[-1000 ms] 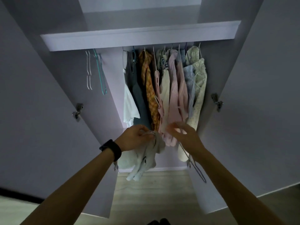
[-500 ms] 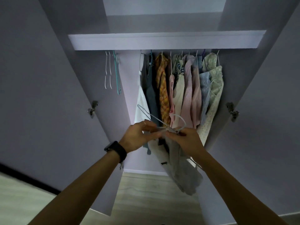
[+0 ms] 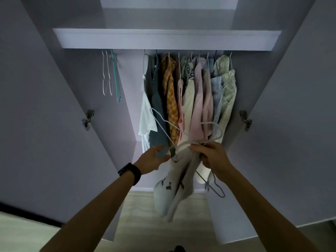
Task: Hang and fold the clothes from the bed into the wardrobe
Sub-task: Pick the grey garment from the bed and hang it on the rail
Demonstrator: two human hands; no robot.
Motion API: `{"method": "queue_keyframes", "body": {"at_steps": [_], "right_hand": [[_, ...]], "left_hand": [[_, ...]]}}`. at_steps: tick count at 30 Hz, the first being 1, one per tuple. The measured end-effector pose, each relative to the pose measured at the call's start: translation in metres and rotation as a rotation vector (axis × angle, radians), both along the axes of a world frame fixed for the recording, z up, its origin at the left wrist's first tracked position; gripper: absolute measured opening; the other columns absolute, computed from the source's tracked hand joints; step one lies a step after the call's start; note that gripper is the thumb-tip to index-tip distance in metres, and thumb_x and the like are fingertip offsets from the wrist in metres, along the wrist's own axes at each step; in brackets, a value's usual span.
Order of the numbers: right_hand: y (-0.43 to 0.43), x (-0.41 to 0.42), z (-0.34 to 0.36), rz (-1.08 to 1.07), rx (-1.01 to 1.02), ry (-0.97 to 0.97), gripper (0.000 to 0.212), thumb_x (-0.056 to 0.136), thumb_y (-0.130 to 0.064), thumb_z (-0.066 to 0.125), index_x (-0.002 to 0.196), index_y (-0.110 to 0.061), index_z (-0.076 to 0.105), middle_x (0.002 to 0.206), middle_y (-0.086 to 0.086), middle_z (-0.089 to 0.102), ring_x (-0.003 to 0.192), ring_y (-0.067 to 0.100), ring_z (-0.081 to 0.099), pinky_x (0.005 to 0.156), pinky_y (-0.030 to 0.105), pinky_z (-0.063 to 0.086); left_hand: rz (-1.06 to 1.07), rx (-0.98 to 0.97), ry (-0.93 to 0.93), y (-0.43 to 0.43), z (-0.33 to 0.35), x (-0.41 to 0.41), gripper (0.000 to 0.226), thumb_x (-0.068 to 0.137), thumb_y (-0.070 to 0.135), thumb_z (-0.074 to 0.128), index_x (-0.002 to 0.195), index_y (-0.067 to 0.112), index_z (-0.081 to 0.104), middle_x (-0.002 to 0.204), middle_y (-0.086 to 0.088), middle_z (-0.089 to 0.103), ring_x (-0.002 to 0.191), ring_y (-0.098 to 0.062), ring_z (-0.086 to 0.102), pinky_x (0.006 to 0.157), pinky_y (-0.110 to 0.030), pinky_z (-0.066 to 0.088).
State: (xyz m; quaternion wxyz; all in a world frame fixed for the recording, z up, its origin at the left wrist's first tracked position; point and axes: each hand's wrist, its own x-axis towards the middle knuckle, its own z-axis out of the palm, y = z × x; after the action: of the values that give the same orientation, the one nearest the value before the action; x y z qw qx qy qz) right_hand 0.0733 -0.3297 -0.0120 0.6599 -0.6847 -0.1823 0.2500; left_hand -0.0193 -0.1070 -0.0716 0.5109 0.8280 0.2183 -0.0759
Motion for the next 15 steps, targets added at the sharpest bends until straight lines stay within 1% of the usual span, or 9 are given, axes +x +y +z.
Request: {"method": "queue_keyframes", "body": {"at_steps": [2,3,4,6,8,9,11,13,15], "right_hand": [[-0.005,0.004,0.003,-0.012,0.022,0.062,0.048,0.09,-0.008,0.069,0.047,-0.028,0.064,0.044,-0.005,0.033,0.037,0.008,0.027,0.038,0.02,0.024],[-0.008,0.005,0.005,-0.022,0.033,0.089,0.045,0.09,-0.007,0.069,0.05,-0.026,0.064,0.047,-0.003,0.031,0.038,0.009,0.025,0.038,0.021,0.023],[-0.01,0.006,0.007,-0.031,0.052,0.116,0.042,0.089,-0.006,0.069,0.052,-0.025,0.065,0.049,-0.002,0.03,0.039,0.009,0.024,0.038,0.021,0.023],[-0.016,0.008,0.01,-0.03,0.086,0.137,0.036,0.088,-0.005,0.069,0.057,-0.023,0.067,0.05,-0.001,0.031,0.038,0.009,0.024,0.037,0.019,0.023],[-0.023,0.01,0.014,-0.036,0.094,0.149,0.028,0.087,-0.006,0.069,0.063,-0.02,0.069,0.051,0.0,0.033,0.038,0.008,0.025,0.036,0.019,0.024],[-0.027,0.012,0.016,-0.048,0.091,0.157,0.023,0.086,-0.005,0.07,0.066,-0.017,0.069,0.052,0.001,0.033,0.038,0.009,0.025,0.036,0.019,0.023],[-0.035,0.015,0.018,-0.079,0.094,0.174,0.022,0.085,-0.004,0.07,0.066,-0.014,0.068,0.052,0.001,0.033,0.038,0.009,0.025,0.037,0.019,0.023],[-0.046,0.018,0.021,-0.112,0.097,0.174,0.028,0.086,-0.002,0.068,0.062,-0.017,0.068,0.05,-0.001,0.035,0.038,0.009,0.025,0.037,0.019,0.023],[-0.053,0.021,0.023,-0.162,0.086,0.156,0.026,0.085,-0.003,0.069,0.062,-0.015,0.069,0.05,0.0,0.038,0.037,0.008,0.028,0.037,0.018,0.026]], "left_hand": [[0.132,-0.13,-0.012,-0.004,-0.003,0.014,0.092,0.072,0.058,0.068,0.151,0.026,0.036,0.148,0.0,0.044,0.121,-0.019,0.052,0.092,-0.022,0.046],[0.163,-0.154,-0.014,-0.007,-0.005,0.021,0.095,0.071,0.054,0.069,0.153,0.023,0.033,0.148,0.0,0.042,0.123,-0.021,0.05,0.091,-0.028,0.047],[0.16,-0.154,-0.008,-0.009,-0.007,0.028,0.094,0.075,0.049,0.073,0.154,0.02,0.03,0.147,0.0,0.04,0.123,-0.021,0.048,0.09,-0.031,0.047],[0.084,-0.152,0.016,-0.014,-0.014,0.043,0.081,0.087,0.038,0.073,0.152,0.01,0.034,0.151,-0.003,0.038,0.13,-0.025,0.045,0.103,-0.034,0.042],[0.028,-0.204,0.055,-0.025,-0.02,0.053,0.078,0.088,0.047,0.07,0.148,0.008,0.039,0.149,-0.001,0.04,0.135,-0.026,0.043,0.111,-0.035,0.034],[0.021,-0.226,0.077,-0.032,-0.021,0.057,0.08,0.087,0.053,0.068,0.149,0.013,0.039,0.147,-0.001,0.043,0.133,-0.025,0.044,0.109,-0.036,0.035],[-0.003,-0.199,0.1,-0.045,-0.024,0.063,0.071,0.091,0.054,0.064,0.148,0.018,0.04,0.14,-0.005,0.052,0.12,-0.022,0.053,0.086,-0.031,0.044],[-0.043,-0.161,0.113,-0.058,-0.028,0.071,0.061,0.094,0.045,0.064,0.143,0.017,0.044,0.124,-0.006,0.064,0.1,-0.017,0.064,0.065,-0.023,0.047],[-0.052,-0.132,0.105,-0.066,-0.031,0.076,0.052,0.095,0.034,0.065,0.139,0.016,0.046,0.101,-0.005,0.071,0.077,-0.012,0.068,0.052,-0.018,0.049]]}}
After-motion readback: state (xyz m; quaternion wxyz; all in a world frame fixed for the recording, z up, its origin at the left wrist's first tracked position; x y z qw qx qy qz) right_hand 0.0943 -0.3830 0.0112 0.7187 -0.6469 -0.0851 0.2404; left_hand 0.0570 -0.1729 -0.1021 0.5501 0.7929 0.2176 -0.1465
